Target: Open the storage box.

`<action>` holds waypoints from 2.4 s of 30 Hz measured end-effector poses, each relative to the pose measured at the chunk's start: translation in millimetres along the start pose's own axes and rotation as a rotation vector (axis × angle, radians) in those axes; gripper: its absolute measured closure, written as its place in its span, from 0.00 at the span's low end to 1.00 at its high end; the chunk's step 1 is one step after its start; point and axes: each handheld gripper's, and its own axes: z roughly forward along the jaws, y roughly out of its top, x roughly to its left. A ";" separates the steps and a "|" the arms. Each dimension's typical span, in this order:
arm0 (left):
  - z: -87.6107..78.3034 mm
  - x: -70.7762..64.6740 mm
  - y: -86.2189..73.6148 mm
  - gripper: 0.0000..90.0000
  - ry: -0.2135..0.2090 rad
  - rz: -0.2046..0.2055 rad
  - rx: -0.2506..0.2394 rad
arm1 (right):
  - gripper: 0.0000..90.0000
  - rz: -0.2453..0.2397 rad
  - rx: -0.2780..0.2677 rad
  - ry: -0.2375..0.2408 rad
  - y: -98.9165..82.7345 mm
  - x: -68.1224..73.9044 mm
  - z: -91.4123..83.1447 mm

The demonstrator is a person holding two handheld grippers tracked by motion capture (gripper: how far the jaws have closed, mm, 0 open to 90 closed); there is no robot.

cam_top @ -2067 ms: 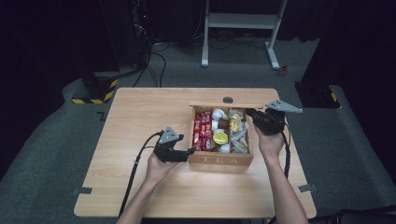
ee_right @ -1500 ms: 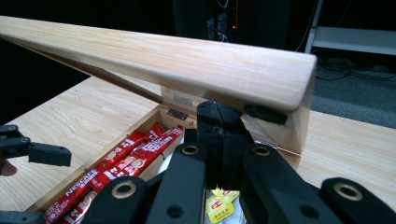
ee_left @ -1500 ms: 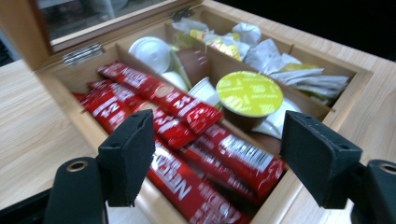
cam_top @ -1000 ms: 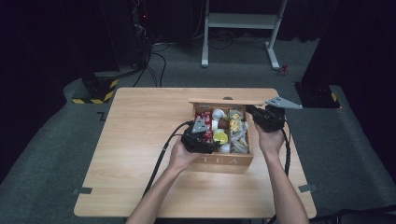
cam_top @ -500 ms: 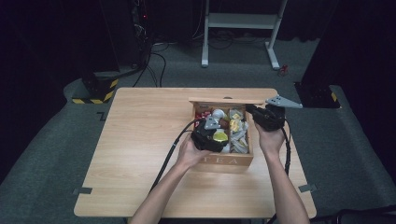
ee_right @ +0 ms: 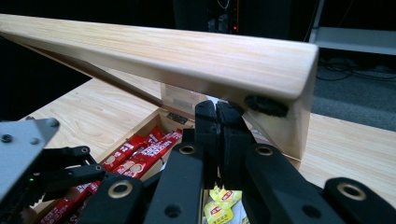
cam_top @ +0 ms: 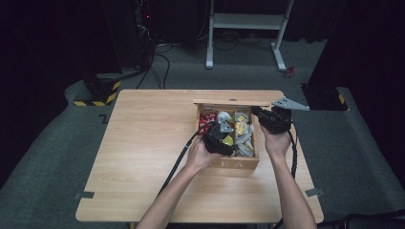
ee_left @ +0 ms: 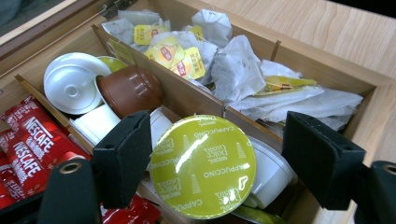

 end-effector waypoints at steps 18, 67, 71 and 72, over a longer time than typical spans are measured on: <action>10.9 2.0 -2.8 0.44 0.036 0.006 0.069 | 0.97 -0.003 0.003 -0.002 -0.3 0.9 -0.2; -46.6 14.4 -4.0 0.45 -0.007 -0.041 -0.144 | 0.97 0.003 0.013 0.000 -3.5 0.9 1.0; -48.9 16.7 -6.5 0.45 -0.011 -0.049 -0.150 | 0.97 0.004 0.009 -0.004 -4.0 1.5 1.1; -49.5 17.4 -6.9 0.45 -0.013 -0.049 -0.151 | 0.97 0.005 0.008 -0.004 -4.2 1.5 1.1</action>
